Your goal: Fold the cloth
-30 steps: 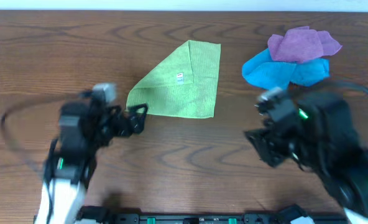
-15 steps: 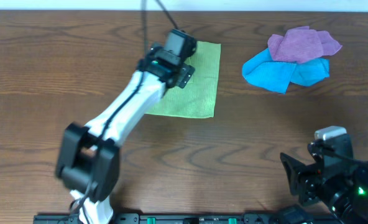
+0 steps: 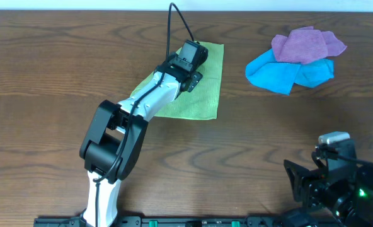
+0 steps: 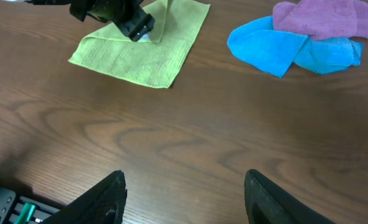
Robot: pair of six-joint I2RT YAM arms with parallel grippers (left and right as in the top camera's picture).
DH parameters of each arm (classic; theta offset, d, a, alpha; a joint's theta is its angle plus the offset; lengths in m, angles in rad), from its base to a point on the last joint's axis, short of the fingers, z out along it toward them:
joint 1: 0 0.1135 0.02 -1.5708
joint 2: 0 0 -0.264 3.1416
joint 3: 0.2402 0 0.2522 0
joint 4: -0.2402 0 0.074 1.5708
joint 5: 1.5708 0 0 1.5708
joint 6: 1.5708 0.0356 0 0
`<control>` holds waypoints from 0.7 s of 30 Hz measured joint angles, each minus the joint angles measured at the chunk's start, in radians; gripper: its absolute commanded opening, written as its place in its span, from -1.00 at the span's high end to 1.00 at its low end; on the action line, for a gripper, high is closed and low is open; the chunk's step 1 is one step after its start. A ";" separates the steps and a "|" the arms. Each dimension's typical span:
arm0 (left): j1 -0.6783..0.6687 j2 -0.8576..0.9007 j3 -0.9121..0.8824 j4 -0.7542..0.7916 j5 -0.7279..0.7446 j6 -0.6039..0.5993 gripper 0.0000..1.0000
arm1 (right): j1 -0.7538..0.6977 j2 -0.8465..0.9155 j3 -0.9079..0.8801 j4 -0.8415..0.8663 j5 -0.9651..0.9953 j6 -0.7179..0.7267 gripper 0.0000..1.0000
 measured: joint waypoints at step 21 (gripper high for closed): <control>0.014 0.064 0.002 0.003 0.094 0.053 0.11 | 0.000 0.000 0.000 0.000 0.018 0.004 -0.25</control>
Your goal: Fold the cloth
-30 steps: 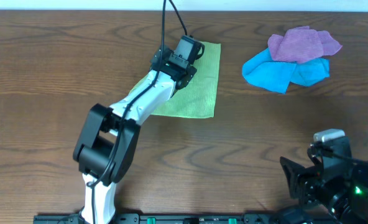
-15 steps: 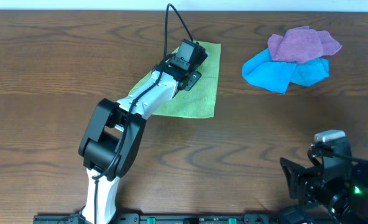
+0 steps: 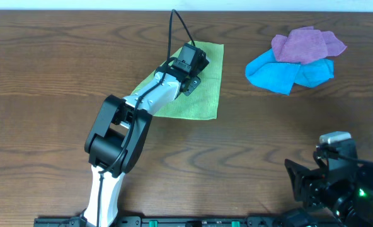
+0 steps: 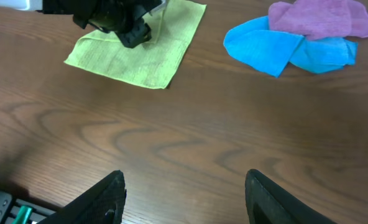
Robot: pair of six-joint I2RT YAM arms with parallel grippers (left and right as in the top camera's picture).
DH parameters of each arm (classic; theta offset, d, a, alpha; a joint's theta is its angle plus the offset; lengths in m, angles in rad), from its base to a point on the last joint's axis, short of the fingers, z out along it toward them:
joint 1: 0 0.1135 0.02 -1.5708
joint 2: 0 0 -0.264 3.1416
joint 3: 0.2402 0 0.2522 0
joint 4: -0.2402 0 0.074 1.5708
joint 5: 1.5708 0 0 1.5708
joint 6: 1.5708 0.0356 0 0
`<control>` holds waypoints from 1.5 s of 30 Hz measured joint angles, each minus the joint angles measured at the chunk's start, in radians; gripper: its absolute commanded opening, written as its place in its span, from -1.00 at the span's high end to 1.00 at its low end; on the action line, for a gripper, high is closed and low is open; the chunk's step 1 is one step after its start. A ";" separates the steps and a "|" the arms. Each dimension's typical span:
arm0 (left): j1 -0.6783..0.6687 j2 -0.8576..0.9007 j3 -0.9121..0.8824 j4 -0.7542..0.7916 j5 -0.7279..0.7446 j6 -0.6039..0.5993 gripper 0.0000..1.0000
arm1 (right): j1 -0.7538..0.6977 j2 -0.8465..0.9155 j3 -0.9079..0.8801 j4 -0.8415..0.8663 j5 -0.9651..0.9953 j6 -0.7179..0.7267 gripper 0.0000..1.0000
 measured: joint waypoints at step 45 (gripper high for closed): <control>0.045 0.023 0.086 0.004 -0.137 0.059 0.89 | -0.001 0.000 -0.063 0.077 0.066 0.044 -0.18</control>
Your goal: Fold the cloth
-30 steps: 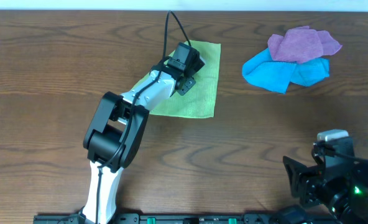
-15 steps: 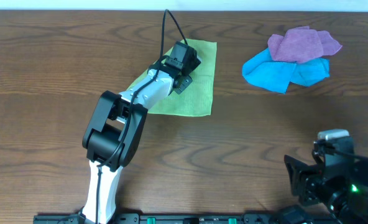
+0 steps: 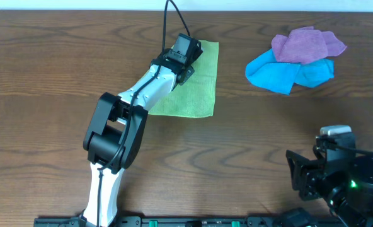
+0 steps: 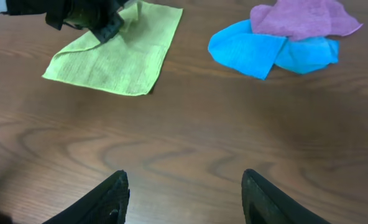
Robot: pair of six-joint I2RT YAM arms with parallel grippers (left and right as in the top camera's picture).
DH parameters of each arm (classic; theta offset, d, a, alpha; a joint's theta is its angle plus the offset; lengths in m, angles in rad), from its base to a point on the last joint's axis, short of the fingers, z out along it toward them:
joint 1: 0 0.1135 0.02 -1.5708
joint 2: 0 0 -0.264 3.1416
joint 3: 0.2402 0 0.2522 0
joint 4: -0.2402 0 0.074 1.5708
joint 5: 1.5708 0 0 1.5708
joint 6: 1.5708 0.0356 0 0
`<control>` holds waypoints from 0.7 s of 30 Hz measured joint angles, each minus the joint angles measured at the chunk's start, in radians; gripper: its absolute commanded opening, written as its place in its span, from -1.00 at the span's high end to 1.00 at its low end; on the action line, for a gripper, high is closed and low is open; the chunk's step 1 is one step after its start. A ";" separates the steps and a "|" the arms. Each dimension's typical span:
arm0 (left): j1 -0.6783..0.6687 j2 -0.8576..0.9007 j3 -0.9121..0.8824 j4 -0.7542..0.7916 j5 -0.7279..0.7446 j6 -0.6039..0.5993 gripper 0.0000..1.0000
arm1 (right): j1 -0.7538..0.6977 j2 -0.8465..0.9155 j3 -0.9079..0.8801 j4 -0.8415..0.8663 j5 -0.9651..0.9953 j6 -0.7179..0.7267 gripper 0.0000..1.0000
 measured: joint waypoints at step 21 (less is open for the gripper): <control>0.264 0.000 0.000 0.279 -0.084 -0.038 -0.91 | 0.000 0.000 0.000 0.062 0.029 0.014 -0.18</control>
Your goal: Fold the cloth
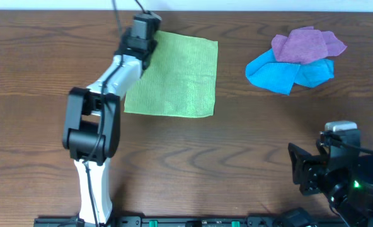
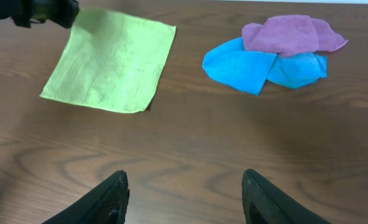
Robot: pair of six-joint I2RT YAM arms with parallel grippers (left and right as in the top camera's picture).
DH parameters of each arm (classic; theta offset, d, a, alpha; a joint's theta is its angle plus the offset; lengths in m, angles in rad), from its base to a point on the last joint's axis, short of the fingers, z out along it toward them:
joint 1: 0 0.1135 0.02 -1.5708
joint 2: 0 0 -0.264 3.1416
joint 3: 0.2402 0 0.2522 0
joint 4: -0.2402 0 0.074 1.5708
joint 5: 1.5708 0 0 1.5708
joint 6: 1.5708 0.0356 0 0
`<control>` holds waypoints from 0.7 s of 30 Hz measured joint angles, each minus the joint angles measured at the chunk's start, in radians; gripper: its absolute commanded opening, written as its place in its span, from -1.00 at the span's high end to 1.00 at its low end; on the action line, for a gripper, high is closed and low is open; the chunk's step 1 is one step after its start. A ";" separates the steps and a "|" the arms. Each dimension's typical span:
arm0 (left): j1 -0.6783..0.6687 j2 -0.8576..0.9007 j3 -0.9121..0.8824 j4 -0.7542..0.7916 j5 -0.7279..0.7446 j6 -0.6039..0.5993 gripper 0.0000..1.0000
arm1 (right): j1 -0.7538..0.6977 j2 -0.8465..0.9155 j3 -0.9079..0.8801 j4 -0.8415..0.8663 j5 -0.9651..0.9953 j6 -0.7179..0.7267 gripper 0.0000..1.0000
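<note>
A green cloth [image 1: 177,75] lies spread flat as one square on the wooden table [image 1: 237,145], left of centre at the back; it also shows in the right wrist view [image 2: 112,62]. My left gripper [image 1: 140,31] sits at its far left corner, which is hidden under it, and appears shut on that corner. In the right wrist view the left gripper [image 2: 44,9] is a dark blur at the same corner. My right gripper [image 2: 184,175] is open over bare wood near the front right, far from the cloth.
A blue cloth [image 1: 281,72] with a purple cloth [image 1: 306,44] lying partly on it sits crumpled at the back right. The left arm [image 1: 104,88] stretches from the front edge up along the green cloth's left side. The right arm's body [image 1: 338,173] fills the front right corner.
My left gripper has moved left from the cloth's middle top to its far left corner. The green cloth, folded over and narrower before, now lies opened out flat.
The left gripper first stood over the upper middle of the green cloth, which lay folded with a slanted left side. It stayed there through two moments, shifting slightly up and left. Now it is at the far left and the cloth is spread square. The right arm barely moved.
</note>
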 measured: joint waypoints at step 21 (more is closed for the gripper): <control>0.092 -0.377 0.010 -0.793 0.533 -0.130 -0.91 | -0.052 0.441 -0.241 0.501 -0.240 -0.022 -0.98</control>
